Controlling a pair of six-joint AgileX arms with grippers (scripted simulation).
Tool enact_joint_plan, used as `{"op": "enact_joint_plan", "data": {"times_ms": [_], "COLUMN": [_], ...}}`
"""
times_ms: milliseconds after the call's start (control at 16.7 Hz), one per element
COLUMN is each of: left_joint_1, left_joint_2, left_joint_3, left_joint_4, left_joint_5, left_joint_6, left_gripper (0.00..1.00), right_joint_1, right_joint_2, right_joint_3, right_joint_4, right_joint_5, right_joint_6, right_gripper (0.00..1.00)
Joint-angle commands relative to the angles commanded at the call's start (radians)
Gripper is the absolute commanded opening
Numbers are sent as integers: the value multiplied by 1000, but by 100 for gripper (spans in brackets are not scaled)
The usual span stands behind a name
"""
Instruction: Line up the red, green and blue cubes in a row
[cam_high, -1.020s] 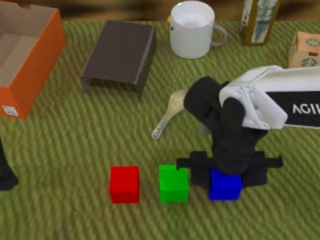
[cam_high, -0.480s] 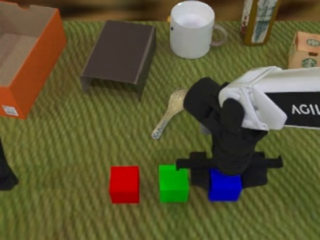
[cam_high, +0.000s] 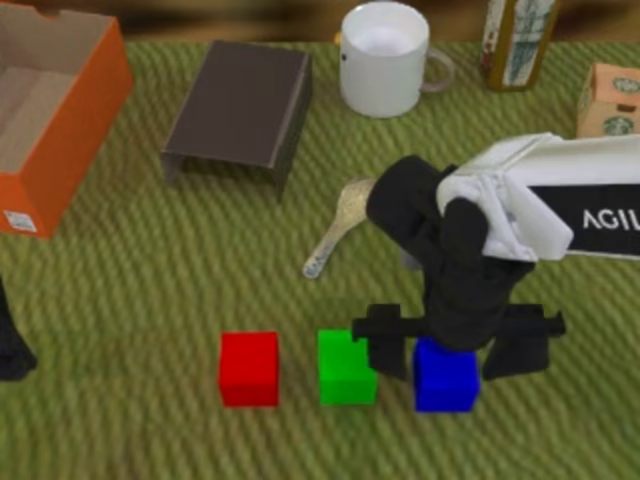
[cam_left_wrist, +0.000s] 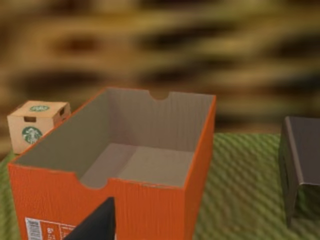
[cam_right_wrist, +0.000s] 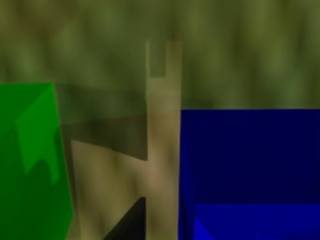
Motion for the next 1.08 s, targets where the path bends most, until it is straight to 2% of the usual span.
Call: {"op": "enact_joint_plan", "data": {"times_ms": [600,900,1080], "left_joint_1": [0,0,0], "left_joint_2": [0,0,0], "left_joint_3": [0,0,0], "left_joint_4": [0,0,0], "left_joint_5": [0,0,0], "left_joint_6": [0,0,0], "left_gripper": [100,100,100], "right_joint_1": [2,6,7], "right_joint_2": [-5,-66,-95], "right_joint_3": [15,129,168], "right_joint_4": [-17,-208,-262], "right_joint_5": [0,-1,0], "right_joint_6": [0,1,-3], "right_gripper": [100,100,100]}}
